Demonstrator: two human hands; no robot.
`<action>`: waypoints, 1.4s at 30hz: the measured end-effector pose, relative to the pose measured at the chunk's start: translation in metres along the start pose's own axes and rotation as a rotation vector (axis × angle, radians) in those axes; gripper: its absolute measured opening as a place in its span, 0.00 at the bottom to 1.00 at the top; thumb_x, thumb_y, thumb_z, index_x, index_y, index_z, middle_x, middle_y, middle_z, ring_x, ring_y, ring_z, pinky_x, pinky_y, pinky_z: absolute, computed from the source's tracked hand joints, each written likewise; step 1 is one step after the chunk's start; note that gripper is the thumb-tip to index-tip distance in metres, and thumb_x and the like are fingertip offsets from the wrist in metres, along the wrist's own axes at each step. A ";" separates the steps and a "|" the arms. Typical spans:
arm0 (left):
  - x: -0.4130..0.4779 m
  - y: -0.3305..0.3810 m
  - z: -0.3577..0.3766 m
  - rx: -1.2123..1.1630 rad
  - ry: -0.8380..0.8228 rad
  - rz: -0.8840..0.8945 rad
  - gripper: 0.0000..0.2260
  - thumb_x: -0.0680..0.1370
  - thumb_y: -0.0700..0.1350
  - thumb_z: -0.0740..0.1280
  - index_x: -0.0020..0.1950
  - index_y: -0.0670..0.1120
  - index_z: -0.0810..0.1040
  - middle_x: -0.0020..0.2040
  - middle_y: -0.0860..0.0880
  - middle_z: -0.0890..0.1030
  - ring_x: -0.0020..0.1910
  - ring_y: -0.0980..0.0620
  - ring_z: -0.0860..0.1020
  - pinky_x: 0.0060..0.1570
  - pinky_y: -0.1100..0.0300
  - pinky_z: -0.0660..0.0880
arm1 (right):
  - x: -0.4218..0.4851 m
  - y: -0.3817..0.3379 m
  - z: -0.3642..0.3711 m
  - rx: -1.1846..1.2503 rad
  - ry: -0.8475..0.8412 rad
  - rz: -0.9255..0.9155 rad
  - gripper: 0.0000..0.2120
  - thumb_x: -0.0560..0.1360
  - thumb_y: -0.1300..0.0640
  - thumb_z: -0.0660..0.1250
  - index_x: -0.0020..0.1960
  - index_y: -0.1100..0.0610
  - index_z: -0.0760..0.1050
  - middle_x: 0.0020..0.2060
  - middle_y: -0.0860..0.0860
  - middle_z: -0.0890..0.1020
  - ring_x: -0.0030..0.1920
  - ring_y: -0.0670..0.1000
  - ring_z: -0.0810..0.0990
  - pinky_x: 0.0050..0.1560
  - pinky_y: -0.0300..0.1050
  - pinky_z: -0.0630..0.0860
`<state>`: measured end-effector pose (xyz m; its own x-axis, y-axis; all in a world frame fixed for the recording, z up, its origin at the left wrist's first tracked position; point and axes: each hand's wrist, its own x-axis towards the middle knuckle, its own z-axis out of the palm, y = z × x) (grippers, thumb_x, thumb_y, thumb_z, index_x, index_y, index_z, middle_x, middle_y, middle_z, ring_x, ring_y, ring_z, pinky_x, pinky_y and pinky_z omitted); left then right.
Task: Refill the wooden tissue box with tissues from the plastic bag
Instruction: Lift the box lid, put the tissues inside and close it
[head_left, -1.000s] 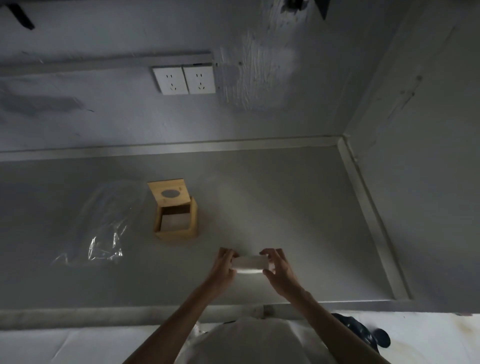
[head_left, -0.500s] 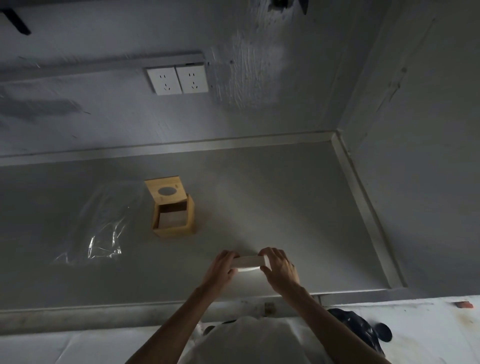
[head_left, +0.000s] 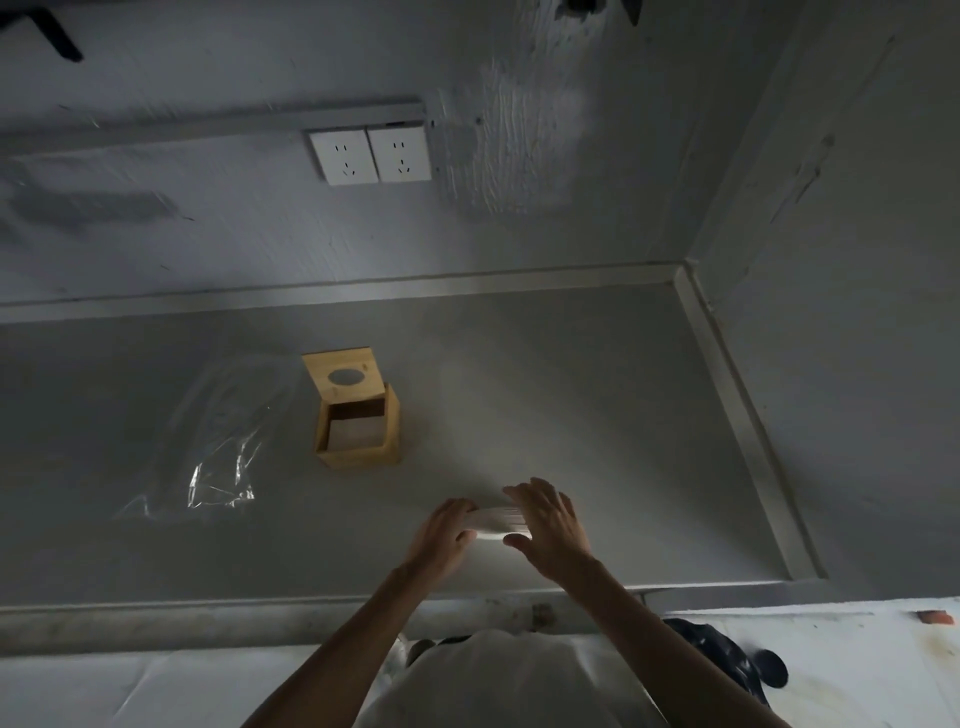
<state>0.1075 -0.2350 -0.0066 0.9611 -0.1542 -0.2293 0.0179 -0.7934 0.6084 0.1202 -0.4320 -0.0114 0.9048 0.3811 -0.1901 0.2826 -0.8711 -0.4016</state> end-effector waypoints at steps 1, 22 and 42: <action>0.001 -0.001 -0.001 0.005 -0.003 0.010 0.15 0.75 0.38 0.68 0.61 0.40 0.77 0.59 0.42 0.79 0.58 0.44 0.78 0.58 0.56 0.72 | 0.004 -0.004 -0.002 -0.040 -0.006 -0.034 0.30 0.74 0.46 0.69 0.73 0.51 0.66 0.70 0.48 0.73 0.74 0.51 0.65 0.71 0.47 0.60; 0.099 -0.086 -0.261 0.211 0.293 -0.055 0.23 0.77 0.34 0.60 0.72 0.45 0.68 0.72 0.44 0.70 0.69 0.42 0.68 0.68 0.50 0.67 | 0.215 -0.148 -0.127 0.174 -0.320 -0.029 0.17 0.72 0.54 0.73 0.61 0.48 0.78 0.59 0.51 0.82 0.57 0.53 0.81 0.56 0.45 0.74; 0.144 -0.152 -0.280 0.124 0.004 0.070 0.16 0.79 0.38 0.60 0.64 0.52 0.74 0.59 0.45 0.82 0.55 0.41 0.80 0.51 0.51 0.76 | 0.291 -0.218 -0.067 -0.082 -0.686 0.025 0.17 0.77 0.51 0.65 0.65 0.48 0.75 0.62 0.49 0.79 0.60 0.51 0.76 0.59 0.43 0.71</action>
<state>0.3207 0.0287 0.0803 0.9600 -0.2095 -0.1860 -0.0833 -0.8474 0.5243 0.3436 -0.1516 0.0813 0.5132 0.4466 -0.7329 0.3115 -0.8927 -0.3258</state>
